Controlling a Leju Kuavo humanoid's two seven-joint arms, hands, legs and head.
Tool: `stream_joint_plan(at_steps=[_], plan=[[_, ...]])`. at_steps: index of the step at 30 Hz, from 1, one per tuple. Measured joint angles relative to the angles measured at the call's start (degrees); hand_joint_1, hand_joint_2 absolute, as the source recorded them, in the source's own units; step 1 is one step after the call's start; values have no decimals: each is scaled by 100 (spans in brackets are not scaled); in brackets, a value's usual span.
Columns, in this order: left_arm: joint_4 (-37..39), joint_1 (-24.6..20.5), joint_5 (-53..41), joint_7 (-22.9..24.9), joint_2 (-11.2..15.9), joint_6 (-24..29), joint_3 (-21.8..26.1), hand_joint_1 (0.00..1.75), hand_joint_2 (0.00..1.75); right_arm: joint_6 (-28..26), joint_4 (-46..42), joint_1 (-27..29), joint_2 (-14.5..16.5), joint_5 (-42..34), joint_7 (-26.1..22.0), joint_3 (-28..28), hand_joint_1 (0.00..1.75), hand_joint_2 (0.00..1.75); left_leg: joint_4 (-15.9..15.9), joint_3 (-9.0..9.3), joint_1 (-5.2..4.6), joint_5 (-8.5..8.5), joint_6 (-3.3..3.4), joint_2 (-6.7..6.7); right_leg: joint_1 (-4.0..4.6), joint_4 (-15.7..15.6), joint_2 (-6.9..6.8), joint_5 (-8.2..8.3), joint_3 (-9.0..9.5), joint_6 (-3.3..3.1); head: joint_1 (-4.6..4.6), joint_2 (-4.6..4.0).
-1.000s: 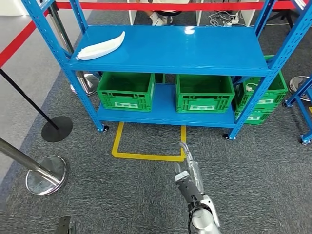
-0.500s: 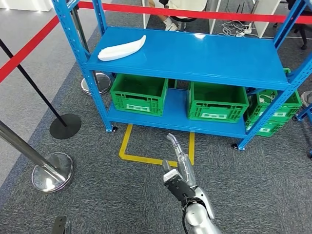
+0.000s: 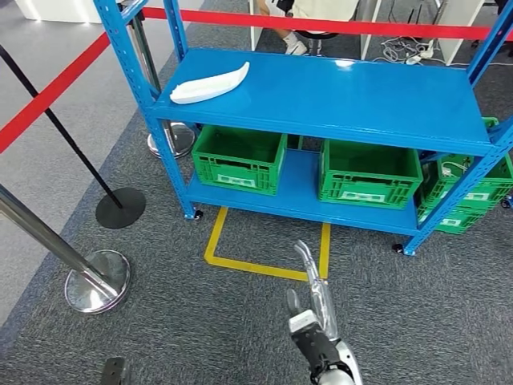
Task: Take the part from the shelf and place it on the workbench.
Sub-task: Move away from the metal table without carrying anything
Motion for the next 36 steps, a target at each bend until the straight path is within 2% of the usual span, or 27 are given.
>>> stream_joint_plan(at_steps=[1,3,4,5,6,8,9,10,11,14,15,16,19,21,25,28,30,33,34,35,36], plan=[[0,-3,-15,-6,-61,46,-8,0,0,54,-173,159,-21,-42,-27,-43,0,0,260,-116,6,-165,-32,26,-17,-11,-11,9,6,-19,-15,0],[0,-17,-24,-7,-172,97,-23,0,0,157,-455,426,-50,-78,-46,-138,0,0,1029,-472,30,-540,-83,54,-22,-13,-31,6,3,-32,-34,0],[0,-23,-11,-6,-221,104,-28,0,0,216,-568,537,-57,-75,-31,-185,0,0,1345,-623,45,-642,-98,57,-23,-13,-37,4,3,-34,-34,0],[0,-29,16,-6,-262,105,-30,0,0,285,-670,633,-60,-66,-3,-231,0,0,1475,-687,59,-634,-109,58,-27,-12,-39,0,5,-32,-35,0],[0,-38,54,-8,-301,105,-28,0,0,368,-766,715,-59,-54,37,-276,0,0,1384,-642,72,-521,-115,60,-34,-12,-38,-4,11,-25,-35,0],[0,-76,154,-41,-382,115,-21,0,0,552,-933,849,-46,-29,104,-372,0,0,671,-268,95,-133,-127,74,-50,-11,-32,-25,38,17,-38,0],[-1,-107,211,-65,-427,137,-15,0,0,644,-997,899,-29,-15,118,-436,0,0,283,-67,96,-10,-122,75,-45,0,-29,-44,46,54,-48,0],[-1,-136,283,-72,-466,172,0,0,0,741,-1042,939,-8,2,120,-511,0,0,2,77,104,63,-109,73,-33,11,-29,-63,40,81,-50,1],[-1,-157,364,-50,-493,212,26,0,0,843,-1070,967,17,28,114,-593,0,0,-138,146,108,66,-100,68,-15,16,-29,-82,28,64,-45,1],[7,-149,579,90,-459,269,159,0,0,1096,-1089,1002,103,133,83,-828,0,0,-178,164,101,47,-60,54,11,-10,-29,-99,10,-150,7,0],[10,-138,613,110,-426,263,199,0,0,1132,-1087,1005,131,155,74,-895,0,0,-177,164,91,46,-37,54,9,-27,-29,-82,16,-168,14,0],[12,-130,628,116,-393,256,230,0,0,1149,-1085,1006,155,165,67,-951,0,0,-177,162,81,48,-16,54,3,-48,-31,-62,25,-136,15,0],[16,-119,640,121,-321,239,297,0,0,1174,-1080,1006,210,174,61,-1065,0,0,-176,159,62,45,27,52,-22,-114,-36,-25,59,67,14,0],[21,-118,656,123,-298,231,334,0,0,1183,-1073,1005,237,191,74,-1118,0,0,-174,159,58,43,38,53,-31,-134,-34,-15,73,150,13,0],[26,-127,768,84,-270,191,408,0,0,1078,-643,822,279,468,225,-1390,0,0,-173,161,56,45,43,54,-34,-139,-31,-10,82,200,9,0],[26,-124,853,14,-256,226,485,0,0,802,558,383,283,685,29,-2014,0,0,-173,168,60,48,47,53,-29,-138,-33,-12,77,208,9,0],[26,-119,939,-74,-249,269,543,0,0,661,1346,141,298,739,-180,-2468,0,0,-158,158,47,42,87,50,-45,-156,-39,3,106,248,10,0],[26,-119,1052,-175,-244,297,641,0,0,577,2081,-71,324,793,-288,-2780,0,0,-286,209,52,102,195,48,-57,-181,-42,13,123,320,6,1],[26,-125,1076,-195,-244,302,661,0,0,570,2256,-120,323,827,-299,-2835,0,0,-371,256,64,136,222,48,-52,-88,-38,-51,75,323,16,1],[26,-131,1095,-212,-245,309,677,0,0,564,2416,-167,322,863,-307,-2894,0,0,-446,301,78,166,242,46,-48,132,-35,-171,-33,320,35,1],[26,-134,1120,-228,-245,318,699,0,0,562,2560,-214,320,904,-313,-2954,0,0,-477,324,78,173,253,46,-52,480,-31,-332,-208,316,57,1]])
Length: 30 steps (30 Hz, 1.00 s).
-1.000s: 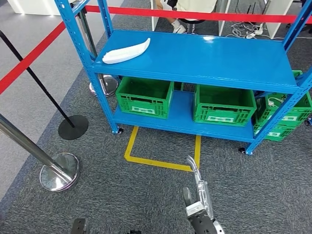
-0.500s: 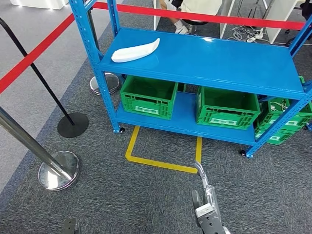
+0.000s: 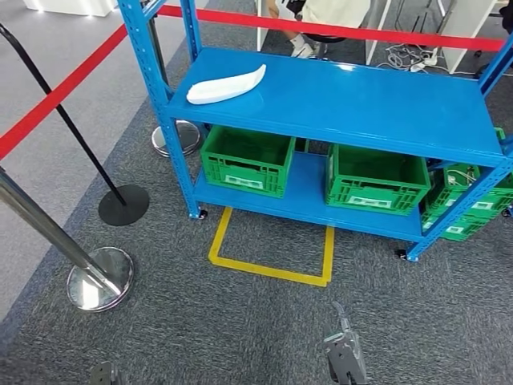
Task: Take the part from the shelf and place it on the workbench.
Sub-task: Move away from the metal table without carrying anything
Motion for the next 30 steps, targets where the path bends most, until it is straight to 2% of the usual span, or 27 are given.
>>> stream_joint_plan(at_steps=[2,3,4,6,7,8,9,11,13,14,15,17,18,19,20,21,22,23,24,25,27,28,29,30], plan=[[0,3,45,-19,3,26,48,0,0,2,261,-92,-5,58,-2,-128,0,0,-9,11,-2,-12,-7,-4,-9,763,4,-261,-419,13,22,-1],[0,8,62,-26,3,37,65,0,0,5,387,-133,-9,62,-1,-201,0,0,-7,21,1,-26,-23,-9,-19,941,3,-258,-541,28,25,-1],[0,12,74,-31,4,46,72,0,0,12,515,-180,-15,46,1,-286,0,0,-2,38,11,-43,-48,-17,-33,887,2,-143,-548,44,25,-1],[0,18,83,-37,5,57,75,0,0,18,786,-308,-33,-22,4,-503,0,0,40,83,44,-100,-134,-37,-81,191,3,267,-240,97,27,-1],[0,16,85,-36,13,62,76,0,0,9,941,-393,-41,-58,14,-629,0,0,84,90,52,-145,-191,-43,-95,-163,27,389,-63,107,45,-1],[0,14,85,-35,19,67,77,0,0,-15,1098,-477,-47,-90,38,-762,0,0,126,89,54,-188,-241,-47,-102,-400,52,444,66,82,51,-1],[0,12,84,-33,25,73,77,0,0,-43,1256,-550,-51,-115,68,-899,0,0,156,82,51,-221,-278,-49,-96,-487,76,418,122,40,46,-1],[0,13,82,-24,28,79,78,0,0,-91,1554,-654,-62,-161,150,-1170,0,0,168,79,62,-250,-316,-53,-69,-441,97,362,123,-94,14,-1],[0,11,74,-13,28,79,78,0,0,-129,1836,-719,-87,-188,239,-1443,0,0,291,39,78,-323,-350,-22,-61,-425,90,325,149,-183,-13,-1],[0,6,68,-8,28,79,78,0,0,-153,1968,-750,-103,-193,295,-1567,0,0,516,-71,77,-433,-364,-4,-63,-426,80,307,175,-224,-25,-1],[0,2,62,-2,28,79,78,0,0,-180,2089,-773,-120,-191,351,-1679,0,0,866,-258,70,-578,-368,15,-60,-428,67,285,200,-256,-35,-1],[0,14,53,11,28,79,78,0,0,-229,2311,-796,-154,-165,469,-1867,0,0,1700,-767,59,-850,-359,21,-47,-428,50,226,251,-293,-45,-1],[0,27,50,16,27,79,78,0,0,-249,2409,-792,-168,-145,518,-1946,0,0,1943,-955,56,-855,-345,20,-40,-428,50,190,288,-298,-45,-1],[0,38,45,20,27,79,78,0,0,-264,2495,-786,-181,-127,560,-2016,0,0,1971,-1039,53,-735,-324,20,-36,-428,55,148,337,-296,-46,-1],[0,44,41,21,27,79,78,0,0,-273,2569,-783,-191,-116,594,-2074,0,0,1769,-1005,48,-507,-297,20,-34,-429,63,101,398,-286,-47,-1],[0,46,34,21,27,79,78,0,0,-278,2633,-783,-198,-111,619,-2125,0,0,1411,-882,41,-228,-267,23,-35,-432,69,47,466,-268,-47,-1],[0,45,26,22,28,79,78,0,0,-278,2691,-789,-205,-110,645,-2177,0,0,1040,-729,26,-22,-242,29,-28,-435,74,-13,516,-240,-47,-1],[0,40,17,24,27,80,78,0,0,-277,2743,-794,-211,-111,671,-2224,0,0,727,-593,12,78,-227,36,-19,-442,79,-70,551,-207,-52,0],[0,34,8,27,25,81,77,0,0,-276,2791,-797,-218,-111,693,-2272,0,0,533,-505,-1,94,-219,41,-10,-469,78,-111,579,-171,-50,0],[0,31,1,30,24,84,77,0,0,-275,2833,-797,-224,-109,709,-2317,0,0,451,-465,-10,37,-208,43,0,-487,75,-122,615,-130,-49,0],[0,34,-5,34,26,91,75,0,0,-274,2889,-799,-234,-100,723,-2381,0,0,398,-419,-3,-24,-161,30,-4,-512,60,-105,689,-63,-39,0],[0,40,-6,35,28,95,75,0,0,-273,2911,-809,-238,-87,728,-2404,0,0,384,-381,2,-49,-124,23,-8,-405,51,-93,657,-41,-32,0],[0,43,-7,36,30,99,75,0,0,-273,2935,-823,-242,-71,740,-2425,0,0,377,-337,2,-75,-88,19,-9,-188,45,-116,526,-31,-18,0],[0,45,-10,37,29,101,75,0,0,-272,2960,-836,-248,-50,760,-2451,0,0,369,-289,-7,-112,-55,17,-9,158,40,-191,304,-27,-4,1]])
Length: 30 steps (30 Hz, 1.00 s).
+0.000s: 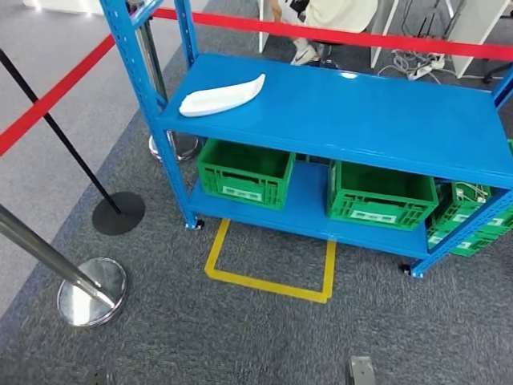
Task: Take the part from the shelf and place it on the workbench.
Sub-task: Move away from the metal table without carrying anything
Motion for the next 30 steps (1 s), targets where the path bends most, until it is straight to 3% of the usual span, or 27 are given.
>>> stream_joint_plan(at_steps=[2,3,4,5,8,9,10,13,15,17,19,20,21,23,24,25,27,30], plan=[[0,2,-7,6,-2,2,1,0,0,1,53,2,-12,41,59,-63,0,0,0,101,-33,-97,54,-2,14,757,-1,-285,-524,3,19,-1],[0,6,-10,9,-2,2,1,0,0,1,76,17,-19,58,88,-92,0,0,0,169,-50,-154,69,-7,23,976,-1,-417,-728,0,19,-1],[0,11,-10,12,-1,2,1,0,0,1,97,35,-24,74,112,-118,0,0,0,250,-63,-213,77,-16,34,1005,-1,-453,-844,-8,19,-1],[0,16,-10,13,0,2,0,0,0,1,116,48,-29,87,132,-142,0,0,0,342,-74,-276,79,-24,44,845,-1,-355,-872,-21,20,-1],[0,16,-10,14,-1,-10,-1,0,0,8,172,58,-37,113,171,-221,0,0,5,610,-95,-483,46,-38,74,-142,-6,472,-685,-99,33,-1],[0,12,-10,15,-1,-15,-1,0,0,14,188,56,-39,118,182,-241,0,0,1,657,-98,-545,14,-41,92,-334,-6,645,-618,-135,38,-1],[0,8,-10,16,-1,-18,-1,0,0,21,200,58,-40,123,191,-254,0,0,6,695,-100,-580,-25,-42,108,-417,-6,717,-597,-172,43,-1],[0,-6,-12,17,-6,-20,-2,0,0,29,213,52,-46,138,207,-284,0,0,95,746,-96,-608,-124,-36,101,-477,11,679,-452,-281,37,-1],[0,-28,-16,16,-6,-20,-1,0,0,29,216,38,-50,143,210,-306,0,0,523,526,-86,-710,-184,-21,67,-518,12,639,-318,-331,9,-1],[0,-34,-17,17,-6,-20,-1,0,0,30,222,34,-53,143,214,-328,0,0,1208,50,-63,-968,-247,-10,55,-534,10,569,-240,-351,-14,-1],[0,-15,-16,18,-3,-20,-1,0,0,31,234,47,-54,143,218,-347,0,87,1541,-332,-41,-1127,-282,-8,40,-536,18,479,-140,-339,-20,-1],[0,-7,-16,18,-2,-20,-2,0,0,31,242,52,-53,144,219,-353,0,131,1450,-400,-30,-1037,-292,-7,27,-536,24,429,-69,-325,-21,-1],[0,-3,-16,18,-2,-20,-1,0,0,31,247,54,-53,145,222,-356,0,175,1195,-383,-19,-810,-304,-4,11,-536,29,376,10,-304,-22,-1],[4,1,-16,21,-3,-19,1,0,0,32,253,44,-56,150,237,-367,0,175,519,-279,10,-197,-323,19,-4,-522,38,261,124,-232,-40,-1],[8,1,-16,34,-4,-14,2,0,0,33,255,37,-59,153,248,-377,0,175,289,-251,17,9,-309,31,4,-519,41,211,142,-188,-54,-1],[11,5,-16,49,-6,-5,2,0,0,35,257,36,-63,156,260,-387,0,175,166,-246,21,127,-276,41,16,-531,43,171,151,-145,-63,0],[15,9,-11,86,-8,12,2,0,0,39,262,36,-71,161,276,-404,0,175,125,-244,22,168,-198,38,30,-605,40,142,190,-94,-66,-1],[15,-5,5,138,-9,4,3,0,131,63,268,29,-81,161,278,-439,0,175,87,-223,43,187,-159,14,43,-720,32,147,281,-165,-50,-1]])
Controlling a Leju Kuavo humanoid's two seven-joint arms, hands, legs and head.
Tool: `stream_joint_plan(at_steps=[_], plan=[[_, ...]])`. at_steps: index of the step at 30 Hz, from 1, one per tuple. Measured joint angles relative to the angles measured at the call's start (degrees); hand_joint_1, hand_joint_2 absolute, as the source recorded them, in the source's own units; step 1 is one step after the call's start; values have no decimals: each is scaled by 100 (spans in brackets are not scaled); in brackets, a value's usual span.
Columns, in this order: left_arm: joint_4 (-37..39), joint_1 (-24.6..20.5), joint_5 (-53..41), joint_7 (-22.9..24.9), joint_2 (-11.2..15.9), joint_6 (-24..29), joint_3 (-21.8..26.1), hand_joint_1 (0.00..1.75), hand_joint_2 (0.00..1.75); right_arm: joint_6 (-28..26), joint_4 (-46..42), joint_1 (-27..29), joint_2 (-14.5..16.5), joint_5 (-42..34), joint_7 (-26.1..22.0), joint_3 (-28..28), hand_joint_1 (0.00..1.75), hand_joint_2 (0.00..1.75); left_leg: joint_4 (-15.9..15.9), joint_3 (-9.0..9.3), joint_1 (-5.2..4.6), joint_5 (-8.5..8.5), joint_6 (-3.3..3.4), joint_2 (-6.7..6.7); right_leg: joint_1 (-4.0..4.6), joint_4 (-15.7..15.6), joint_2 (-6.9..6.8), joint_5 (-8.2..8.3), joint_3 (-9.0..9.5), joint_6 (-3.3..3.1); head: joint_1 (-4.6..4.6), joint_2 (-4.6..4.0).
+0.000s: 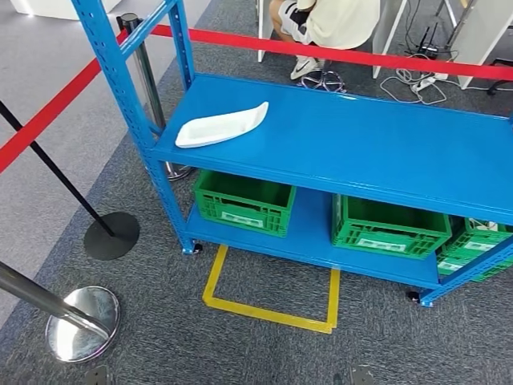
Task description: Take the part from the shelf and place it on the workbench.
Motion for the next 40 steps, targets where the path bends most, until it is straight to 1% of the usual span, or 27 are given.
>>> stream_joint_plan(at_steps=[1,3,5,9,11,14,19,24,29,39,40], plan=[[0,-5,3,17,-2,-8,0,0,175,13,1,-5,-1,-5,-5,-20,0,175,-2,9,-3,-18,20,-8,3,-41,-5,1,30,-23,7,1],[0,-7,3,53,-8,-19,0,0,175,33,2,-14,-4,-18,-20,-63,0,175,-3,32,-11,-49,58,-16,4,-106,-16,-4,85,-20,12,0],[0,-3,3,171,-1,-36,-20,0,175,29,2,-18,-14,-20,-11,-91,0,175,-3,46,-20,-66,79,-17,1,-145,-22,-5,114,6,14,-1],[0,67,202,509,69,-117,-312,0,0,16,2,28,-63,-159,168,-22,0,0,-3,57,-33,-74,93,-17,-13,-173,-24,4,127,119,13,-1],[-1,106,373,604,119,-145,-518,0,0,38,2,62,-96,-305,269,56,0,0,-3,64,-34,-74,93,-16,-14,-175,-25,6,130,140,12,-1],[-6,177,651,740,196,-181,-866,0,0,104,-8,123,-152,-554,434,225,0,0,-11,84,-30,-72,90,-16,-11,-173,-24,5,139,146,11,-1],[-32,299,1103,949,322,-246,-1504,0,0,230,-33,228,-250,-960,692,562,0,0,-24,103,-26,-62,75,-16,-6,-165,-25,2,148,148,11,-1],[-78,392,1479,1126,423,-299,-2021,0,0,338,-69,301,-335,-1301,905,871,0,0,-32,109,-23,-63,72,-16,-5,-162,-25,-3,150,142,11,-1],[-157,555,2071,1394,563,-377,-2862,0,0,508,-134,449,-453,-1829,1249,1351,0,0,-34,111,-23,-67,66,-16,-5,-162,-25,-9,151,138,11,-1],[-329,834,3034,1841,821,-518,-4333,0,0,792,-263,690,-646,-2703,1807,2195,0,0,-37,115,-23,-71,60,-16,-5,-162,-25,-15,154,135,11,-1],[-337,849,3087,1866,833,-526,-4413,0,0,806,-270,704,-654,-2750,1837,2239,0,0,-37,115,-23,-71,60,-16,-5,-162,-25,-15,154,135,11,-1]])
